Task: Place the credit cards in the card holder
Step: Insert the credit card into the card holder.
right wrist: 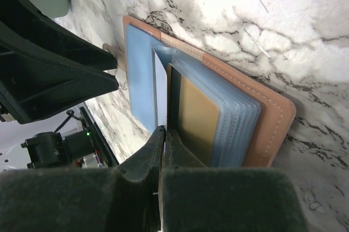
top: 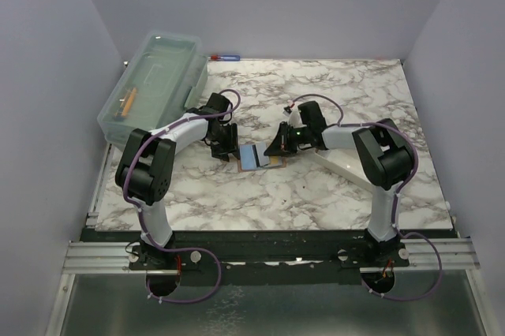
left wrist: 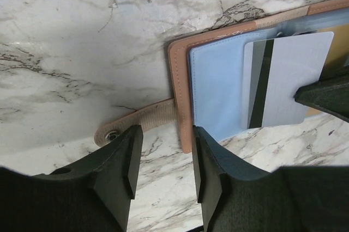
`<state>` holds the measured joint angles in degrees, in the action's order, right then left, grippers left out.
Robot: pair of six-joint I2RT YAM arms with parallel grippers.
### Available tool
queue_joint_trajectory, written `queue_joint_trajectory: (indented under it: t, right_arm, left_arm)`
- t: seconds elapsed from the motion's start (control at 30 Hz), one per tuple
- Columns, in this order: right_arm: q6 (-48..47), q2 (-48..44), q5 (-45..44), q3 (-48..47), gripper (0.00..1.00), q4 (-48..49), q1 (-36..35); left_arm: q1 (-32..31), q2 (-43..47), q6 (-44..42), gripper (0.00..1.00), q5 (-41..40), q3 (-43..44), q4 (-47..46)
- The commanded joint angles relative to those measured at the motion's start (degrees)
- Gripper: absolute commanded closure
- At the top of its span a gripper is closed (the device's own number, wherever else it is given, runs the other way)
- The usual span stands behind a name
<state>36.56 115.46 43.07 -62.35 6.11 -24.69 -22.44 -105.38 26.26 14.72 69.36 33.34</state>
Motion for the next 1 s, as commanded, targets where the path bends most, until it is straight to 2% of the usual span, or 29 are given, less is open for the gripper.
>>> queue_joint_trajectory:
  t: [0.0, 0.07, 0.17, 0.3, 0.33, 0.37, 0.43, 0.47, 0.53, 0.63, 0.87, 0.97]
  right_arm:
    - [3.35, -2.08, -4.60, 2.95, 1.00, 2.84, -1.52]
    - [4.21, -2.66, -6.37, 3.44, 0.98, 2.74, -2.31]
    - [4.00, -3.16, -8.95, 3.05, 0.82, 0.24, -3.33]
    - [1.55, -4.28, -13.23, 1.16, 0.75, -6.60, -4.13]
    - [0.74, -4.50, -14.29, 0.56, 0.73, -8.91, -4.22]
    - [-0.03, -4.60, -15.52, -0.19, 0.70, -11.03, -4.35]
    - [-1.54, -4.78, -17.79, -1.53, 0.63, -14.97, -4.70]
    - [-2.15, -4.80, -18.54, -1.90, 0.60, -16.23, -4.86]
    - [-3.18, -4.90, -20.67, -2.83, 0.55, -18.54, -5.52]
    - [-4.39, -4.57, -22.84, -4.28, 0.51, -21.31, -6.91]
    - [-1.80, -2.94, -23.66, -6.97, 0.50, -21.16, -10.66]
    - [-1.38, -4.53, -28.65, -6.61, 0.41, -23.17, -10.65]
  left_arm:
    - [-0.42, -0.17, -0.26, 0.54, 0.59, -0.66, 0.42]
    - [-0.42, -0.09, -0.31, 0.54, 0.57, -0.70, 0.41]
    - [-0.42, 0.05, -0.33, 0.54, 0.49, -0.80, 0.38]
    - [-0.42, 0.18, -0.35, 0.55, 0.31, -0.81, 0.37]
    - [-0.42, 5.13, -0.41, 0.55, 0.31, -0.81, 0.36]
    - [-0.42, 0.73, -0.40, 0.55, 0.35, -0.76, 0.47]
    - [-0.44, 0.10, -0.50, 0.55, 0.31, -0.72, 0.43]
    - [-0.44, 0.07, -0.50, 0.55, 0.23, -4.98, 0.42]
    - [-0.42, 0.14, -0.51, 0.55, 0.29, -0.79, 0.49]
    - [-0.42, 0.03, -0.51, 0.55, 0.56, -0.72, 0.38]
    - [-0.59, -0.10, -0.39, 0.57, 0.86, -0.79, 0.40]
    - [-0.53, 0.32, -0.42, 0.57, 0.42, -1.10, 0.37]
